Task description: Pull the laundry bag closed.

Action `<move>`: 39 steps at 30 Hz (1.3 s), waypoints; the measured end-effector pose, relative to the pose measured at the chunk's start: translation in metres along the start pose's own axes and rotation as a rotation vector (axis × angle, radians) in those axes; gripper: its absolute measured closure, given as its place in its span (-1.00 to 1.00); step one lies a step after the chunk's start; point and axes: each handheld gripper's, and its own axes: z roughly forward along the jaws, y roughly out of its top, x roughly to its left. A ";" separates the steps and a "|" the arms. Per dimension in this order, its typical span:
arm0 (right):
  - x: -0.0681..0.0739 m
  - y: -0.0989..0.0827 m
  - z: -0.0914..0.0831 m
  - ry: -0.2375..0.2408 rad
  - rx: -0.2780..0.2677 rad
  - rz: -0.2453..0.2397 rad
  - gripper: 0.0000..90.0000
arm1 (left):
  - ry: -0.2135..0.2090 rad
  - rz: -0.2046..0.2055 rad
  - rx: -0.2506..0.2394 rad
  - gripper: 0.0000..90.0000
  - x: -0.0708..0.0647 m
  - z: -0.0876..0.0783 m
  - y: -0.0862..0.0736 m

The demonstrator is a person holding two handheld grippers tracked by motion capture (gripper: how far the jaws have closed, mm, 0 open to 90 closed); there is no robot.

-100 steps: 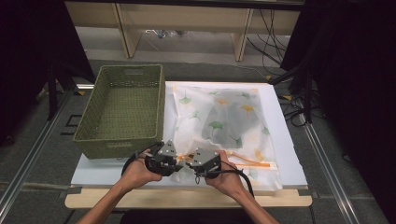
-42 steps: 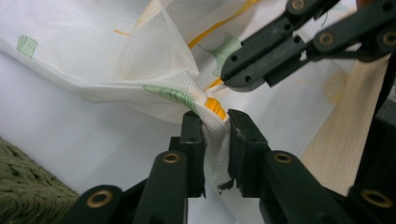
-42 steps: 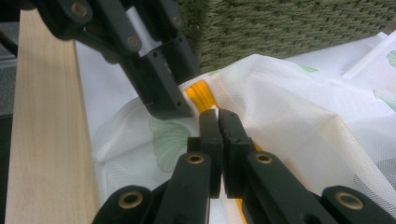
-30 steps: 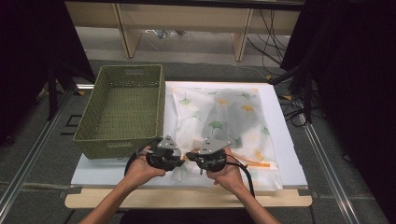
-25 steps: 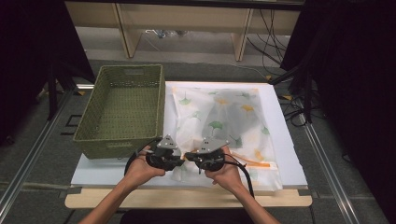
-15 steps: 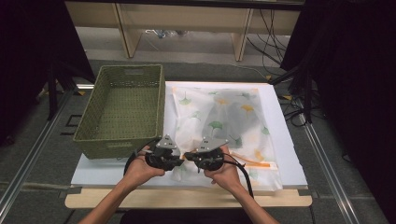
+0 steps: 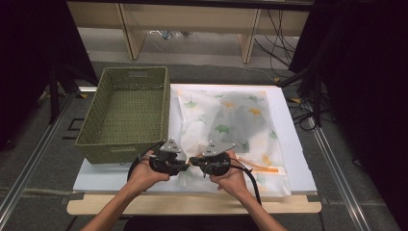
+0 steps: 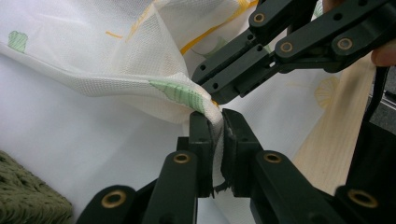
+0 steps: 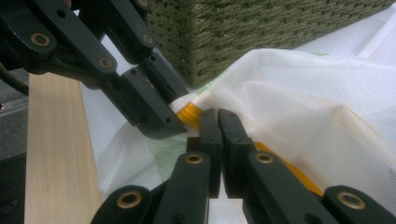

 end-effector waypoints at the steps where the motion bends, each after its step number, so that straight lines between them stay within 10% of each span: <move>1: 0.000 0.000 0.000 -0.004 -0.004 -0.002 1.00 | -0.009 -0.011 -0.004 0.84 0.000 0.001 0.000; 39: -0.010 -0.013 -0.021 -0.144 0.043 0.058 1.00 | 0.027 0.048 -0.047 0.90 -0.003 -0.026 -0.006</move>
